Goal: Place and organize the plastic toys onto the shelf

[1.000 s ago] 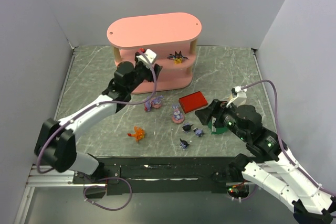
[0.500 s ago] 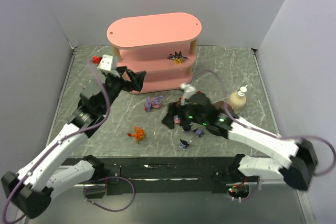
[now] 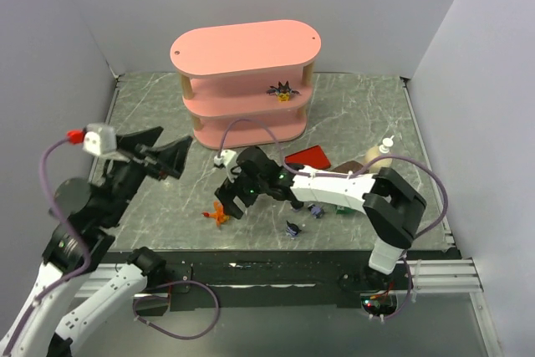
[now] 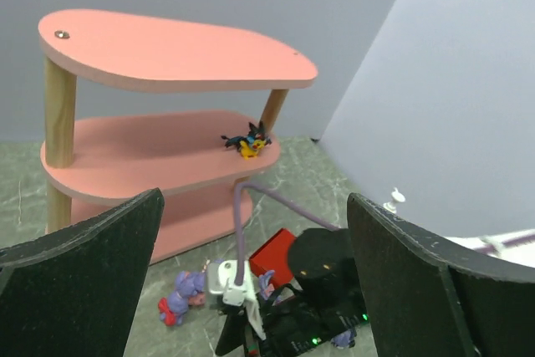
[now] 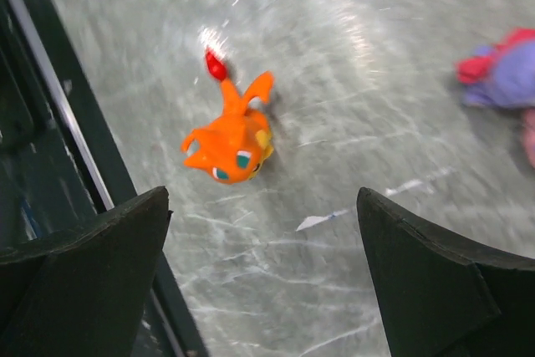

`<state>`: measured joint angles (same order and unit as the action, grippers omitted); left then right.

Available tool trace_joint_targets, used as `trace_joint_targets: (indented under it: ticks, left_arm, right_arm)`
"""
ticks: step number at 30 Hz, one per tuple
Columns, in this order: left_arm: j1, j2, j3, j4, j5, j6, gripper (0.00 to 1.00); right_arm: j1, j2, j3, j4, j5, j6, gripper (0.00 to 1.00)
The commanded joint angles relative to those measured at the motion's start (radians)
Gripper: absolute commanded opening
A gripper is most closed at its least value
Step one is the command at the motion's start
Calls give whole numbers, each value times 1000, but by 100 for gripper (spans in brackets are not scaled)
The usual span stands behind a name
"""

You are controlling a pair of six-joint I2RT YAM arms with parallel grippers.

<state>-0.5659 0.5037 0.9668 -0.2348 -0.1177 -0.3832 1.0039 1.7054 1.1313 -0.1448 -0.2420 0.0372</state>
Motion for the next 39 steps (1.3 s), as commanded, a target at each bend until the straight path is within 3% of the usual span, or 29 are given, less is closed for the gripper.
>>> trace_joint_targets:
  ticks: [1,9,20,28,34,38,39]
  left_arm:
    - [-3,-115,-97,34,93,59,96]
    - [-3,-111,-157,92,337,75,96]
    - [-3,-71,-152,69,348,79,96]
    - [-3,-88,-154,61,337,86,96]
    - [-3,-90,-155,61,328,86,96]
    - [-3,-90,-154,57,308,86,96]
    - [-3,-90,-154,55,302,84,96]
  right_arm:
    - [4,46,71,15,-152,-186,100]
    - [5,195,208,-78,-198,-246,100]
    - [9,275,240,-87,-185,-241,96]
    - [10,243,170,42,-161,-162,77]
    - [9,206,143,103,-91,-89,46]
    - [9,181,137,114,-10,10,19]
    - [9,171,134,123,0,21,18]
